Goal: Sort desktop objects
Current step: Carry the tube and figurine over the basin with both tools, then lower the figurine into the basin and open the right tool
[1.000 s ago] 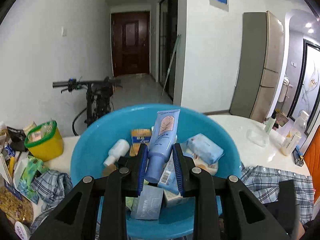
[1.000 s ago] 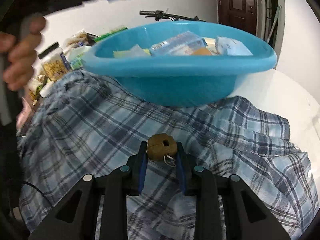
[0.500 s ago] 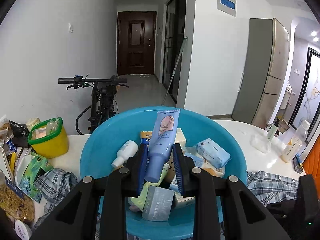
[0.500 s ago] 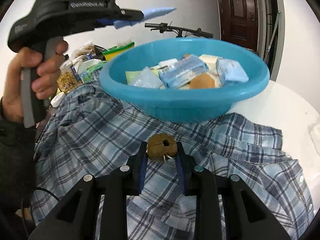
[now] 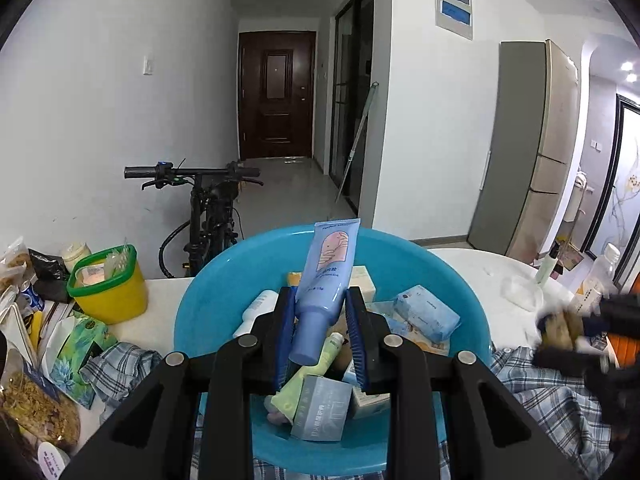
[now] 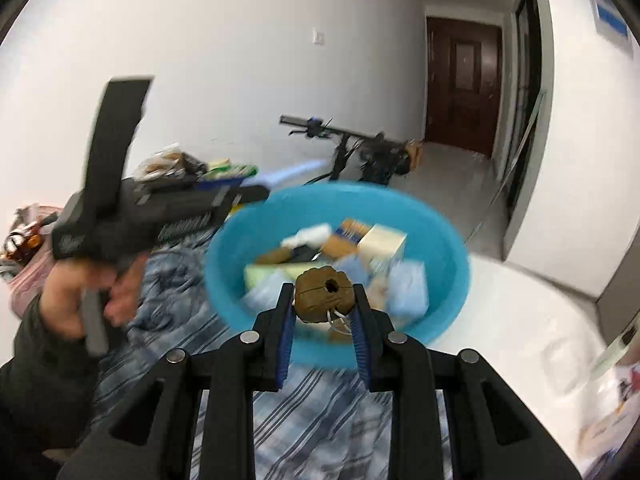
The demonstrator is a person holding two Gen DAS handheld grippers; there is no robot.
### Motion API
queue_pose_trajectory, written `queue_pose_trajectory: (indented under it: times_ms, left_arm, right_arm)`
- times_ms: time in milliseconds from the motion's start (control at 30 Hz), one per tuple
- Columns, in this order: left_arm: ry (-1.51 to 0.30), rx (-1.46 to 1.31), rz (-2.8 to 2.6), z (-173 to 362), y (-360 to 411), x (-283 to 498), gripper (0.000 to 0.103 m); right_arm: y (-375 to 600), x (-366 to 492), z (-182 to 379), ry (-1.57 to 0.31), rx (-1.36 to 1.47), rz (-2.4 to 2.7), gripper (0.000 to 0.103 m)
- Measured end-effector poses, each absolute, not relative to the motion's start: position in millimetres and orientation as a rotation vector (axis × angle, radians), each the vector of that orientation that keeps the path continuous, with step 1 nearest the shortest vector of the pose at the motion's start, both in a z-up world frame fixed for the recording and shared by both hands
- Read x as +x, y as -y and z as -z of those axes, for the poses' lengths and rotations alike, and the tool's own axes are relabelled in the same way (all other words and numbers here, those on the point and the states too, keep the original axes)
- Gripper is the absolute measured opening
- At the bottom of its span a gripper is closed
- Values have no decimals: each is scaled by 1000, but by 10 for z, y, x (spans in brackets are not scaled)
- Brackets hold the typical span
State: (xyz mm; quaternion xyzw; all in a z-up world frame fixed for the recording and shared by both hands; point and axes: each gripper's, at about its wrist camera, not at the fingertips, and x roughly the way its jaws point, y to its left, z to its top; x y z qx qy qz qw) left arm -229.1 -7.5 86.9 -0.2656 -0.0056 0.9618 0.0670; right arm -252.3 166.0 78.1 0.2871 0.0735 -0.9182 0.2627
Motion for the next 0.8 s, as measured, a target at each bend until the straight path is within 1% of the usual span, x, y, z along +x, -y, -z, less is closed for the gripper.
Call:
queue_pose_trajectory:
  times_ms: [233, 400, 467, 567, 700, 800]
  left_arm:
    - [9, -807, -2937, -881, 159, -2316, 28]
    - [16, -842, -2955, -822, 242, -2387, 28]
    - [8, -858, -2960, -784, 253, -2418, 28]
    - [2, -875, -2971, -727, 247, -2443, 28]
    - [-21, -886, -2968, -677, 205, -2476, 28]
    - [-29, -891, -2959, -652, 179, -2492, 28]
  right_arm:
    - [-1421, -3074, -985, -137, 729, 2545, 25]
    - [-1248, -3372, -877, -151, 742, 2529, 25]
    - [-1266, -3434, -778, -121, 745, 2515, 25]
    - [-1313, -3513, -642, -166, 806, 2533, 25]
    - [-1514, -3553, -596, -85, 827, 2553, 25]
    - [-1517, -3550, -574, -98, 838, 2556, 25]
